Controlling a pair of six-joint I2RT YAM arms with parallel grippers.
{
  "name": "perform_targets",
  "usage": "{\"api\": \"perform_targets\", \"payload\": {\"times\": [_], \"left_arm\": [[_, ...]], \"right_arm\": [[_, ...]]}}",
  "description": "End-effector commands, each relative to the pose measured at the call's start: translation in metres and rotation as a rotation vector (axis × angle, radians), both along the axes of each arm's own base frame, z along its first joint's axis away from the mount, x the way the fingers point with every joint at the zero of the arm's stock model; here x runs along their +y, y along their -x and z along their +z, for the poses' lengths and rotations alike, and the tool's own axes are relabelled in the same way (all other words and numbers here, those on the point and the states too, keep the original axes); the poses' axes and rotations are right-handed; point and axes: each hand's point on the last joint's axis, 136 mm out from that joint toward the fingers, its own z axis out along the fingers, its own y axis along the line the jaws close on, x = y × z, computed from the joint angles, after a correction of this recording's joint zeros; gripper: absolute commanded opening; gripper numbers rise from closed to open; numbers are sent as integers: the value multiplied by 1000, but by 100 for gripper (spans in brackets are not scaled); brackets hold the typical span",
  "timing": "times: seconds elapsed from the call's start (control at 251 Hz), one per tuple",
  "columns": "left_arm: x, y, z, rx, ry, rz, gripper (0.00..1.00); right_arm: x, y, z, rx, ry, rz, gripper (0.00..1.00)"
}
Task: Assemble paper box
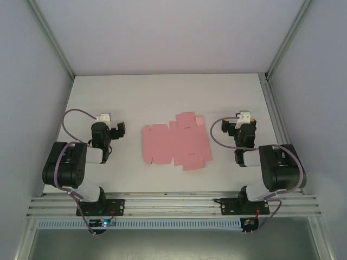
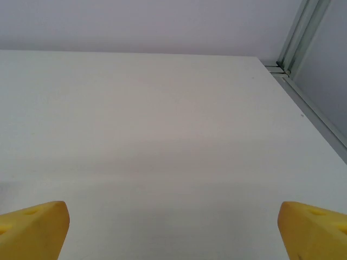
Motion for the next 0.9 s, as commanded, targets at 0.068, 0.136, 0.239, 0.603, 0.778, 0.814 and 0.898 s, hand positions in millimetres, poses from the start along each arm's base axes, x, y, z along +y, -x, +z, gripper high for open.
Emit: {"api": "perform_targets", "payload": {"times": [0.068,0.136,0.239,0.603,0.778,0.814,0.898], "left_arm": [[2,-9,19,-66,-23,-4,100],[2,-9,19,-66,-23,-7,100],[2,-9,19,-63,-25,-5,100],[1,-8,18,-60,-24,-7,100],[1,-9,19,-62,-25,-7,100],[1,-8,18,-61,-25,-7,100],[1,-9,18,-62,-24,-7,100]], "right_arm": [[2,-6,13,-43,-19,6,98],[2,-7,13,-45,-19,6,98],[2,-6,13,-45,-20,5,98],[2,-6,13,-44,-21,7,98],[2,-7,13,-44,-21,7,98],[2,-7,13,-44,-21,8,98],[2,-7,13,-45,-21,8,98]]}}
